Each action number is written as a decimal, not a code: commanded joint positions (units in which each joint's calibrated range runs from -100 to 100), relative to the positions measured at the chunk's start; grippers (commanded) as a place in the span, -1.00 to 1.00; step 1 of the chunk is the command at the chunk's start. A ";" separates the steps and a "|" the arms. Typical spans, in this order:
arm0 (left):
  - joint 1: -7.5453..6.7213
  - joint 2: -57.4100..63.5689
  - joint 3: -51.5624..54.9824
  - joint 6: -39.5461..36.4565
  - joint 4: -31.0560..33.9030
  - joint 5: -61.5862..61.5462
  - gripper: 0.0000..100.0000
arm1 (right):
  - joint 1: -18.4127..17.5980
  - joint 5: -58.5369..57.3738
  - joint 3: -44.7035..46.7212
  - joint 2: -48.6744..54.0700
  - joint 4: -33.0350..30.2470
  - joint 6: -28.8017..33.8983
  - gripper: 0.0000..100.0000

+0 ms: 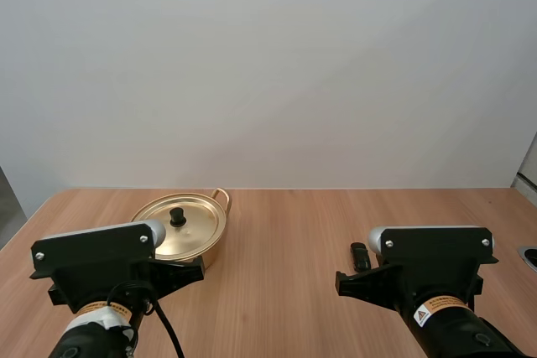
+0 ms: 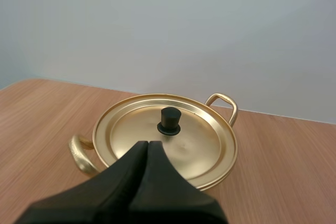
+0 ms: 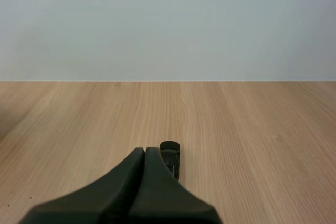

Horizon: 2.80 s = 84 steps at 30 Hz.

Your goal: Open the pot, put the car inside, and close it

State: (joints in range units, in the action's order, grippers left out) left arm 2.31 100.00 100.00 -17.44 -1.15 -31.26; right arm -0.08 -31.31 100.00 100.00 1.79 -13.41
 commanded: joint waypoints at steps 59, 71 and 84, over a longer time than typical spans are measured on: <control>0.03 0.00 0.00 -0.02 0.07 0.01 -1.00 | -0.01 0.07 0.00 0.00 -0.01 0.01 -1.00; 0.03 0.00 0.00 -0.02 0.07 0.01 -1.00 | -0.01 0.24 0.00 0.00 0.10 0.01 -1.00; 0.03 0.00 -3.34 -0.01 0.07 59.38 -1.00 | -0.01 21.72 -1.74 0.00 -4.88 -0.18 -1.00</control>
State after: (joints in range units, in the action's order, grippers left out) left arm 2.31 100.00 98.29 -17.44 -1.15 -5.62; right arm -0.08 -23.83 99.69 100.00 -2.96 -13.52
